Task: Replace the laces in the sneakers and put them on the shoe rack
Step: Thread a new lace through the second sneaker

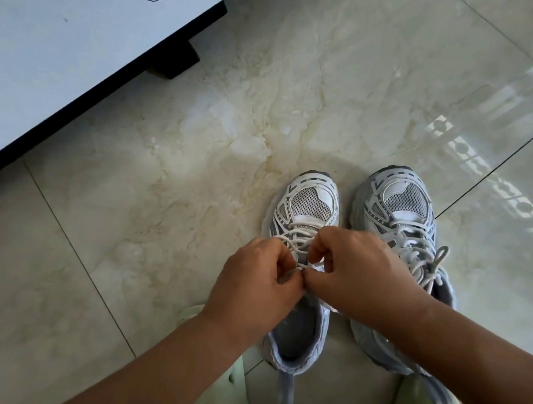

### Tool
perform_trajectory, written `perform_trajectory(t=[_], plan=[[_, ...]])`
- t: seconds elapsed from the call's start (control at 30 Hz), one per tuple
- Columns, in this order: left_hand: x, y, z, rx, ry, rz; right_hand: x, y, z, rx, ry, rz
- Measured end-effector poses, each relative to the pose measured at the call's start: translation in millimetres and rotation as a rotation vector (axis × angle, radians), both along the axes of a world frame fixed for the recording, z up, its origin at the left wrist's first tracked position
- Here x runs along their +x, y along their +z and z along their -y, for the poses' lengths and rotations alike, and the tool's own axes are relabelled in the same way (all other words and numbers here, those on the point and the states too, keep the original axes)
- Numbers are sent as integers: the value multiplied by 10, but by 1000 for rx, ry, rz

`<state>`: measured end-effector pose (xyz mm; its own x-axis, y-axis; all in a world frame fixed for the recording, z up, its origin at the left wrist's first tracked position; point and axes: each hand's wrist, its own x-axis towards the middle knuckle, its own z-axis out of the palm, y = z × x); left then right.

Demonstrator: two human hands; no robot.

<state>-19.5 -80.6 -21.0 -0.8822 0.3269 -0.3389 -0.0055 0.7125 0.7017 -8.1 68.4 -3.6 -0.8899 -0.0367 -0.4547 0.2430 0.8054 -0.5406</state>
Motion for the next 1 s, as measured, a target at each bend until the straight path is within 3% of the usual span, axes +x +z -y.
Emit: perform_trajectory(t=[0.17,0.23,0.33,0.43,0.53,0.67,0.8,0.9,1.0], plan=[[35,-17,13,231,188,228,-95,-60,-13,-116,-70,189],[36,-12,32,260,227,241,-75,-69,-29,-181,-100,206],[40,-21,115,215,260,145,2,-48,-113,-228,-175,191],[64,-53,176,147,236,12,62,-20,-219,-143,-168,121],[43,-53,161,132,87,-134,83,0,-232,-52,-61,25],[-61,-39,168,142,-151,-147,54,-12,-185,-77,28,-92],[-163,-11,190,108,-256,-217,25,-49,-139,-126,120,-160],[-137,2,170,44,-249,-295,14,-87,-165,-58,155,-155],[-29,-36,209,3,-109,-280,48,-89,-206,38,202,-155]])
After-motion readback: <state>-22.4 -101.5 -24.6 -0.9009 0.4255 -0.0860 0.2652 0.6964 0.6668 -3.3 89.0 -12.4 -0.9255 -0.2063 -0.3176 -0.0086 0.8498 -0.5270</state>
